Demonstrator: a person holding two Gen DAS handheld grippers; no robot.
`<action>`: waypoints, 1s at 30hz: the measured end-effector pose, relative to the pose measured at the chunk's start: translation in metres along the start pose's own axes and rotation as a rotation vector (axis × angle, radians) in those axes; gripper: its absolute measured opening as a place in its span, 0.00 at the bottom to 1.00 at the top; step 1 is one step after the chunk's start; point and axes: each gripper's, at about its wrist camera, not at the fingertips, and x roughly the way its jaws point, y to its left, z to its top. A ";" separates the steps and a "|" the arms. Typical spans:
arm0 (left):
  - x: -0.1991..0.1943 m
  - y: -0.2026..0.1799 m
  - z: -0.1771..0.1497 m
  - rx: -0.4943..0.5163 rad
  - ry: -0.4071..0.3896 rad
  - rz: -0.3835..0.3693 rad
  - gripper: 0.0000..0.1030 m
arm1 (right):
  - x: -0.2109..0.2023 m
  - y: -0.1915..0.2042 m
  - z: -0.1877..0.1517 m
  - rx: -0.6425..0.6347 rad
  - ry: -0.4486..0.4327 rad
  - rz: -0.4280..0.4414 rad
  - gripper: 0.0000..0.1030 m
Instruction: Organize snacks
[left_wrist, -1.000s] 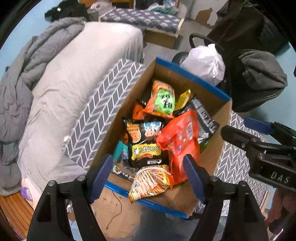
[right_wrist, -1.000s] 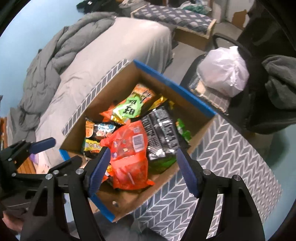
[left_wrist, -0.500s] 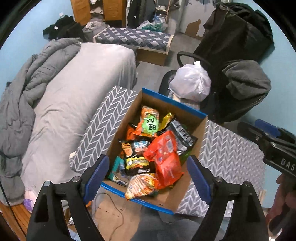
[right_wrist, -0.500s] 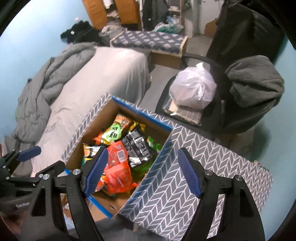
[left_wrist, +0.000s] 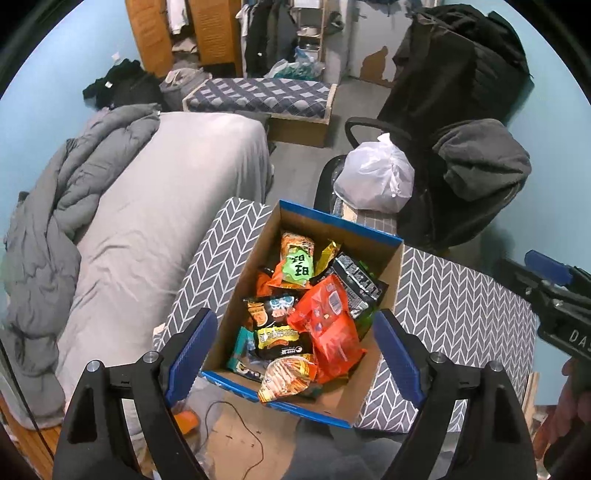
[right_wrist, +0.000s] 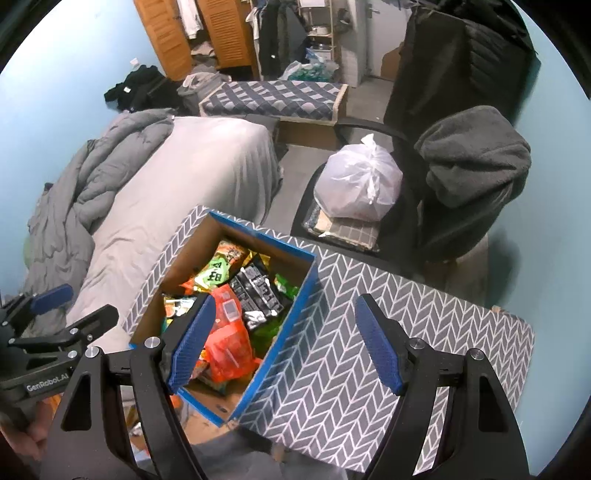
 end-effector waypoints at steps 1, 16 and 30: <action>-0.001 -0.002 0.000 0.002 0.000 -0.006 0.85 | -0.001 0.000 -0.002 0.002 0.003 0.002 0.75; -0.011 -0.017 -0.001 0.009 -0.001 -0.020 0.85 | -0.012 -0.011 -0.011 0.025 0.003 0.010 0.75; -0.012 -0.036 0.000 0.013 0.008 -0.032 0.85 | -0.015 -0.025 -0.010 0.031 0.010 0.009 0.75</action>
